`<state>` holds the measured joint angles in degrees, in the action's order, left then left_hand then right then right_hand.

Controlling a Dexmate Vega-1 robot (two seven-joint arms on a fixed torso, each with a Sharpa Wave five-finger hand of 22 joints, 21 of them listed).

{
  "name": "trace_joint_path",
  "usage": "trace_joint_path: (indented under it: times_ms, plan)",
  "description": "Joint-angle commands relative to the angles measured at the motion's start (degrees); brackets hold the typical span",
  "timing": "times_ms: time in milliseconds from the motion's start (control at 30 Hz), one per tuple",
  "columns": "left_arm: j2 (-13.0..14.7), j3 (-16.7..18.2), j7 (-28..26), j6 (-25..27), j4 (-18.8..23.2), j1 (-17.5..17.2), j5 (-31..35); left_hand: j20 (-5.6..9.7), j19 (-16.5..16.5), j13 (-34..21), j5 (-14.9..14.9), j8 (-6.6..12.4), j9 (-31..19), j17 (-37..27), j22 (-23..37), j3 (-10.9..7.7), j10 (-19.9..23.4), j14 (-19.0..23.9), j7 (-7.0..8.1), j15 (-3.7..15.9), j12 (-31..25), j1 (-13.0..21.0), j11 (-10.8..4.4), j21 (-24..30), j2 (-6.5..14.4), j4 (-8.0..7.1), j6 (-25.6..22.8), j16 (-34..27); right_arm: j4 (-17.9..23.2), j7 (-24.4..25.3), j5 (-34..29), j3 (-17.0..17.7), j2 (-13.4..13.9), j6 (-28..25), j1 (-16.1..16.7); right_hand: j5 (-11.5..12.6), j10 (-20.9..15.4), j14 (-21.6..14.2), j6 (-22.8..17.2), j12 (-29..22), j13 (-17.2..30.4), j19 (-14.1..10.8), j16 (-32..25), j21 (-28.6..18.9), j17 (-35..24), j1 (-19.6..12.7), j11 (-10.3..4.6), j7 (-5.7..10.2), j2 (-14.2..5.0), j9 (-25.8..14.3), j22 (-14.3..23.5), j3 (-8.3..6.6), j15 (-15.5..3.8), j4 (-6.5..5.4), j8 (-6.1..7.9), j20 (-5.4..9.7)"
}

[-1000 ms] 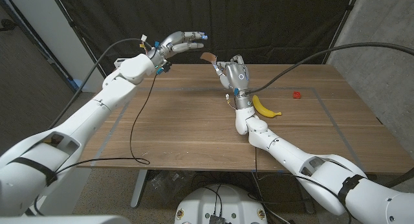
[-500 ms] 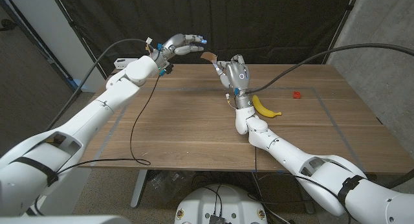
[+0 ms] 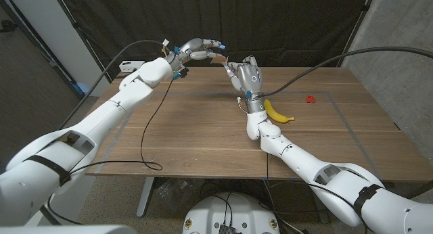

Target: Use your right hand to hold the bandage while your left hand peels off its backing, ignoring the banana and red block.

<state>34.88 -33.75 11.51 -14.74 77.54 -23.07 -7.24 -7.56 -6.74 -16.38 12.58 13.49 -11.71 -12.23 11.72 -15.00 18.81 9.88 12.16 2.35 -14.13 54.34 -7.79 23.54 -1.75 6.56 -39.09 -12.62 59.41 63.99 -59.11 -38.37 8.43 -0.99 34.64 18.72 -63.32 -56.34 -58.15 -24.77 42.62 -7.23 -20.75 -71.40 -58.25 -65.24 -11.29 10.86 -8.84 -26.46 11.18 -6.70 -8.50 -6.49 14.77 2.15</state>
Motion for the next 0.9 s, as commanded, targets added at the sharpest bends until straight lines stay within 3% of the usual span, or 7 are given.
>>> trace_joint_path:
  times_ms: [33,267,367,500,600,700,900]
  plan:
    - [2.1,-0.8,3.6,1.3,2.0,1.1,0.6,-0.28,0.3,-0.2,1.4,0.63,-0.2,0.0,0.0,0.28,-1.3,-0.6,0.19,0.82,0.6,1.1,-0.09,-0.2,-0.9,0.56,-1.1,0.3,-1.3,0.0,0.5,0.6,-0.8,-0.4,-0.5,-0.1,-0.4,-0.6,-2.0,0.2,0.1,-0.4,0.2,-0.2,-0.2,-0.6,-0.03,1.46,-0.33,-0.2,0.2,0.27,-4.99,-0.13,-0.04,8.33]
    - [3.5,-0.9,4.7,2.1,3.6,1.3,1.8,0.26,-0.1,-0.5,4.1,6.70,-2.9,-0.3,0.0,0.58,-2.9,-1.6,-2.95,0.39,1.1,4.8,-0.20,-0.2,-0.4,1.33,-10.8,0.4,-1.7,0.0,0.2,1.8,-1.6,0.3,-0.2,-0.2,-0.5,-0.6,-2.0,0.4,0.2,-0.4,0.5,-0.3,-0.2,-0.8,-0.02,1.46,-0.37,-0.2,0.2,0.38,-4.99,-0.14,-0.18,8.33]
    - [3.7,-1.2,5.7,2.3,3.5,1.7,1.9,0.52,-0.2,-0.7,4.7,10.68,-5.5,-0.6,0.0,0.53,-2.9,-1.8,-4.59,0.37,0.9,6.4,-0.15,-0.1,0.8,1.30,-15.1,0.2,-1.9,0.0,-0.2,2.2,-1.8,0.4,-0.2,-0.2,-0.6,-0.8,-2.0,0.4,0.2,-0.3,0.5,-0.3,-0.3,-0.8,-0.01,1.46,-0.37,-0.1,0.2,0.44,-5.00,-0.19,-0.24,8.29]
    - [3.6,-1.4,6.5,2.2,2.6,2.2,1.9,0.68,-0.5,-0.8,4.9,12.46,-6.9,-0.7,0.0,0.48,-1.5,-1.9,-5.13,0.36,0.3,7.3,-0.11,0.0,1.5,1.26,-16.4,0.1,-2.8,0.0,-1.3,3.4,-2.3,1.4,-0.1,-0.2,-0.5,-0.7,-2.0,0.5,0.2,-0.3,0.6,-0.4,-0.2,-0.9,-0.03,1.45,-0.40,-0.2,0.2,0.49,-4.99,-0.21,-0.29,8.32]
    - [3.0,-1.5,7.2,1.9,1.2,2.6,1.2,0.61,-0.5,-1.0,4.9,11.34,-7.3,-0.8,0.1,0.64,-1.3,-2.0,-4.17,0.33,0.2,7.7,-0.26,0.1,2.3,0.88,-12.1,0.0,-3.1,0.0,-2.2,4.2,-2.7,2.1,0.0,-0.2,-0.6,-0.8,-2.0,0.5,0.4,-0.3,0.6,-0.3,-0.3,-0.9,-0.04,1.44,-0.43,-0.3,0.2,0.50,-5.00,-0.22,-0.26,8.36]
    - [2.6,-2.1,8.6,1.6,-0.2,3.6,1.2,0.59,-0.6,-0.9,5.1,6.49,-5.1,-0.8,0.1,1.09,-1.7,-2.4,0.00,0.30,0.4,7.4,0.07,0.2,3.8,-0.20,-3.7,0.1,-3.5,0.0,-3.0,4.9,-3.1,2.7,0.0,-0.2,-0.7,-0.9,-2.1,0.6,0.3,-0.3,0.6,-0.4,-0.3,-0.9,-0.03,1.45,-0.40,-0.3,0.2,0.57,-4.99,-0.24,-0.30,8.31]
    - [1.4,-3.6,11.4,0.9,-2.6,5.8,1.4,0.85,-0.4,-0.4,5.4,1.70,-2.9,-0.4,0.1,1.42,-4.5,-4.5,0.46,0.01,1.5,7.5,0.48,0.2,5.5,-0.87,3.4,0.9,-4.7,0.0,-4.2,6.1,-4.2,3.5,-0.4,-0.2,-0.7,-0.9,-2.1,0.7,0.4,-0.3,0.7,-0.3,-0.5,-1.0,-0.04,1.44,-0.38,-0.4,0.2,0.61,-5.00,-0.28,-0.31,8.32]
